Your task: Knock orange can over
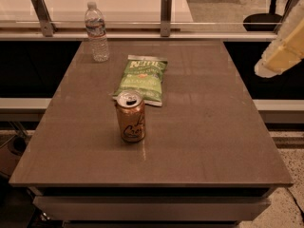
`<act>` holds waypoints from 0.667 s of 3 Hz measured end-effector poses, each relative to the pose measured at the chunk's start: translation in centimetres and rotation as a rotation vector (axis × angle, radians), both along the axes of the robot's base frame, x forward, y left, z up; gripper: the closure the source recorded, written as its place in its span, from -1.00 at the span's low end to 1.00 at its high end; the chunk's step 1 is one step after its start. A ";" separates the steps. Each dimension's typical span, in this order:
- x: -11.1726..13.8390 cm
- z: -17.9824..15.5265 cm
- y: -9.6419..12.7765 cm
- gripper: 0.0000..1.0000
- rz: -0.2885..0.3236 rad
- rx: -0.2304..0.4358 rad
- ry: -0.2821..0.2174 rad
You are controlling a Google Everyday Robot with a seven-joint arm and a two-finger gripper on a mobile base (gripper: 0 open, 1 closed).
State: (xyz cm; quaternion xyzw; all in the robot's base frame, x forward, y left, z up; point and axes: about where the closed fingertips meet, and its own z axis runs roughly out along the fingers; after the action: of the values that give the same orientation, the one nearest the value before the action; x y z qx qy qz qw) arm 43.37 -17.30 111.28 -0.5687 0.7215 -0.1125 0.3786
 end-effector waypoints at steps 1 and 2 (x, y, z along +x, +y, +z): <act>0.0 0.0 0.0 -1.00 0.000 0.000 0.000; 0.8 -0.5 0.7 -1.00 0.062 0.041 -0.005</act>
Offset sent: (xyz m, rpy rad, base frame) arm 0.0320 0.0112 -0.0295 0.1280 0.0214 0.1687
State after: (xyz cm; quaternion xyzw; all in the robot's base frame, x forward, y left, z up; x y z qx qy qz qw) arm 44.17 -16.57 110.81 -0.5826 0.7048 -0.0870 0.3952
